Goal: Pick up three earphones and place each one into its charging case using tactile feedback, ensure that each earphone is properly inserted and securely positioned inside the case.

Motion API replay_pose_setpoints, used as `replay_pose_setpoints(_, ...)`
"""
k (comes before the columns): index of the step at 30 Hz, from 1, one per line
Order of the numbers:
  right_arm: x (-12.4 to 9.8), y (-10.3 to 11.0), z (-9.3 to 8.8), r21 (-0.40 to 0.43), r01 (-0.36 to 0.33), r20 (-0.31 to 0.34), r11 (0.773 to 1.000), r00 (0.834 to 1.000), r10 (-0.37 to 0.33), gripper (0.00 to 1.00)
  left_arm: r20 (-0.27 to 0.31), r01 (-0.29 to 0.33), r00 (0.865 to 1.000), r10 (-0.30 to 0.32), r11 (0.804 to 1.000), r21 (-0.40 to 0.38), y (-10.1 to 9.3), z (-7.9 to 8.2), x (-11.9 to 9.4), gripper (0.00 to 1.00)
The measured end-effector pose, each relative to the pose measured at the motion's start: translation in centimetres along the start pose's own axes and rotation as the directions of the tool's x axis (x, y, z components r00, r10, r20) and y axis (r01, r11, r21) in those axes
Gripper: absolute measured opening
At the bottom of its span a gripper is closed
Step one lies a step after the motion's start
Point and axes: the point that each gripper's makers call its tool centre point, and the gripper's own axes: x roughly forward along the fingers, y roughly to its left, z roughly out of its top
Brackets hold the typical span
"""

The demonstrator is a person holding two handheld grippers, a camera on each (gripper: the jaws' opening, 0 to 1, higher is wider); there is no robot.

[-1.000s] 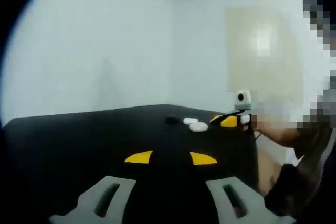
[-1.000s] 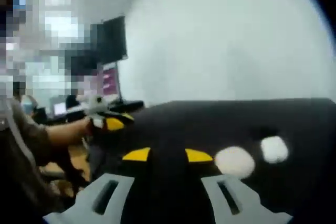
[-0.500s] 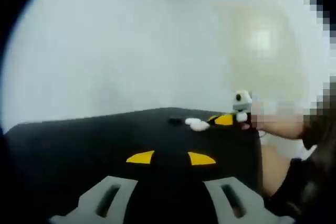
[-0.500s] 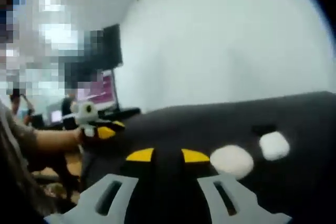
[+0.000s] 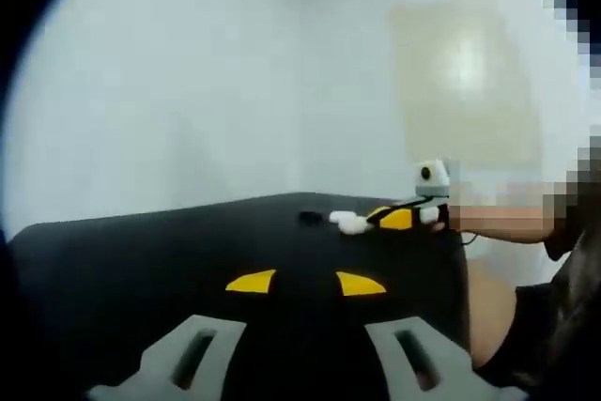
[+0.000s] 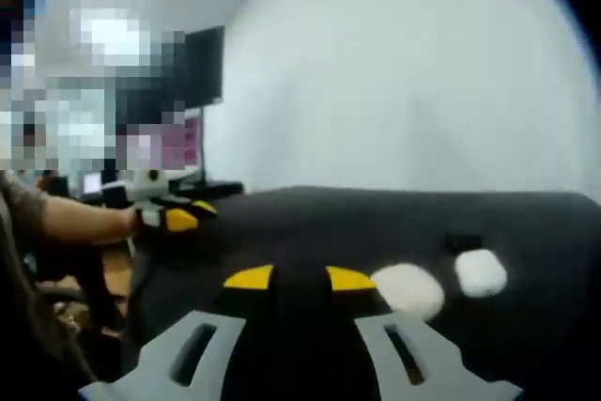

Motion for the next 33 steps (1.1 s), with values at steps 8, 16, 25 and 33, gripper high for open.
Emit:
replay_pose_setpoints(8,0.2,0.0,-1.0,-0.051,-0.002,-0.056,0.999,0.998,-0.001,0.23,-0.015,-0.025,1.000,0.025,1.000,0.014,0.9,-0.3,0.0,0.21)
replay_pose_setpoints(16,0.0,-0.4,-0.5,-0.062,0.001,-0.029,0.998,1.000,-0.003,0.23,0.022,-0.013,1.000,0.013,1.000,0.012,1.0,0.4,-0.5,0.21)
replay_pose_setpoints(25,-0.2,-0.7,-0.1,-0.044,0.006,-0.018,0.999,1.000,-0.007,0.23,-0.067,-0.016,0.997,0.024,0.992,0.129,0.0,-1.1,0.2,0.18)
replay_pose_setpoints(33,0.0,0.0,0.3,-0.052,0.001,-0.010,0.999,1.000,-0.002,0.23,-0.025,-0.038,0.999,0.041,0.993,0.108,0.9,-0.3,-0.3,0.18)
